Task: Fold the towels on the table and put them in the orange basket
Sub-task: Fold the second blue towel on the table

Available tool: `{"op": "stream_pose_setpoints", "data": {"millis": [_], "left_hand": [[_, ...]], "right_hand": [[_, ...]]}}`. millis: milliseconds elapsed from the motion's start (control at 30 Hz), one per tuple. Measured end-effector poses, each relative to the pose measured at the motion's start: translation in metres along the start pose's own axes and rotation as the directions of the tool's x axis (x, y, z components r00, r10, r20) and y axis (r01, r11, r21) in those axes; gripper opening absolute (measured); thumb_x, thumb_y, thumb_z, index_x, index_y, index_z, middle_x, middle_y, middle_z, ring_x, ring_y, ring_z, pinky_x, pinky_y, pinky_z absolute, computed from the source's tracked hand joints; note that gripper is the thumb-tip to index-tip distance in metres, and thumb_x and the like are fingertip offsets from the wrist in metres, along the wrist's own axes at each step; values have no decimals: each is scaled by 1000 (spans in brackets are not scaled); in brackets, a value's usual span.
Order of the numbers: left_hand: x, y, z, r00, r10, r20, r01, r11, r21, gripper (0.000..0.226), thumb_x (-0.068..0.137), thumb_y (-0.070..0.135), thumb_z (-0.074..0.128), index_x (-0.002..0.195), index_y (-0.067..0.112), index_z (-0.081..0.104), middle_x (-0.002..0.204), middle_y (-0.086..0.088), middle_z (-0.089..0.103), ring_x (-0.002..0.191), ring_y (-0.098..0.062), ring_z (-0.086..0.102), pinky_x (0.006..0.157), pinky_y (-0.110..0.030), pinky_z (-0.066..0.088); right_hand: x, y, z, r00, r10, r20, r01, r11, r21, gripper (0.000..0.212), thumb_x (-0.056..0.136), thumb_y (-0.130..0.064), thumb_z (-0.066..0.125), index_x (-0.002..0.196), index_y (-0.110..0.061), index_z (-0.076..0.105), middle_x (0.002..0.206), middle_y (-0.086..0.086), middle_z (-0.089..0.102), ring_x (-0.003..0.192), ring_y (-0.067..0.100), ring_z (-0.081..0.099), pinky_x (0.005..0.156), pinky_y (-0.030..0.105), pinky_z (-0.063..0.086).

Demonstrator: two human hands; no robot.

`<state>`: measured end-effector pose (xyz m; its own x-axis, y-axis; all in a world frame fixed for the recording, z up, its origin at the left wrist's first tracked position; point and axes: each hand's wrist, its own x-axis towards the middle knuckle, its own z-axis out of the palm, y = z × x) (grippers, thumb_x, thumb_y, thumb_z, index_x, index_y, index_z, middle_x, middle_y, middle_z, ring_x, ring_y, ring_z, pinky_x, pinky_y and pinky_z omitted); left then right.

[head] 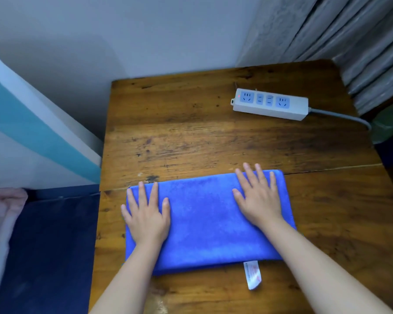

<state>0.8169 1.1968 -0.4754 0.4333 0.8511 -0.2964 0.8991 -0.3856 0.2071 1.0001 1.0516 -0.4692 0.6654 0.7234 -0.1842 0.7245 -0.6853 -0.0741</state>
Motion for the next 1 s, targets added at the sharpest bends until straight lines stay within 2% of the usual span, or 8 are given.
{"op": "stream_pose_setpoints", "data": {"millis": [100,267,400,567,633,800,867,1000], "left_hand": [[4,-16,-9,995,-97,26,98,995,-21,62,90,51,19,146,27,26,158,-4,12,146,-33,4,116,-51,6],[2,-9,-19,996,-93,17,93,996,-6,55,97,39,29,147,18,23,157,-17,5,146,-32,-1,115,-53,1],[-5,41,-10,935,348,-71,-336,931,144,56,77,35,35,115,4,64,127,-26,57,119,-44,53,90,-62,42],[-7,119,3,676,736,41,-737,674,48,40,68,17,36,104,11,51,100,-10,71,92,-27,68,71,-31,57],[-6,148,5,661,747,68,-750,661,22,39,68,10,40,102,8,59,97,-7,70,86,-27,69,68,-27,54],[2,207,1,683,638,355,-701,710,73,44,85,5,44,129,8,47,131,-12,47,122,-31,41,96,-38,39],[9,217,-3,698,596,397,-661,749,37,42,82,2,45,123,8,54,125,-14,54,118,-33,47,90,-36,43],[17,227,-11,719,587,372,-620,784,-39,25,78,-5,44,95,2,61,108,-20,61,105,-37,53,77,-36,45]], "right_hand": [[-6,32,-6,990,124,72,-130,988,86,83,73,-57,-2,145,-24,24,156,0,16,145,24,8,116,44,-1],[-30,67,-8,934,346,95,-358,911,207,71,84,-46,12,147,-13,17,157,6,8,146,23,2,117,43,-1],[-67,61,-4,944,328,19,-315,886,339,82,77,-52,18,128,4,49,143,20,41,138,34,30,113,50,16],[-109,54,14,948,315,39,-311,896,319,88,81,-71,26,96,6,65,105,22,66,113,25,42,92,62,38],[-113,59,18,956,294,-4,-278,908,315,77,76,-68,37,90,4,65,97,21,67,107,23,40,91,60,41],[-99,75,21,983,169,-66,-147,957,250,62,61,-60,44,79,-3,63,97,18,66,107,23,38,102,50,33],[-92,78,14,996,88,-8,-84,969,232,64,58,-61,43,80,-5,64,108,17,65,115,24,37,96,56,29],[-77,86,-1,987,127,94,-152,931,332,69,63,-56,48,106,-3,60,143,10,39,140,26,24,115,49,5]]}}
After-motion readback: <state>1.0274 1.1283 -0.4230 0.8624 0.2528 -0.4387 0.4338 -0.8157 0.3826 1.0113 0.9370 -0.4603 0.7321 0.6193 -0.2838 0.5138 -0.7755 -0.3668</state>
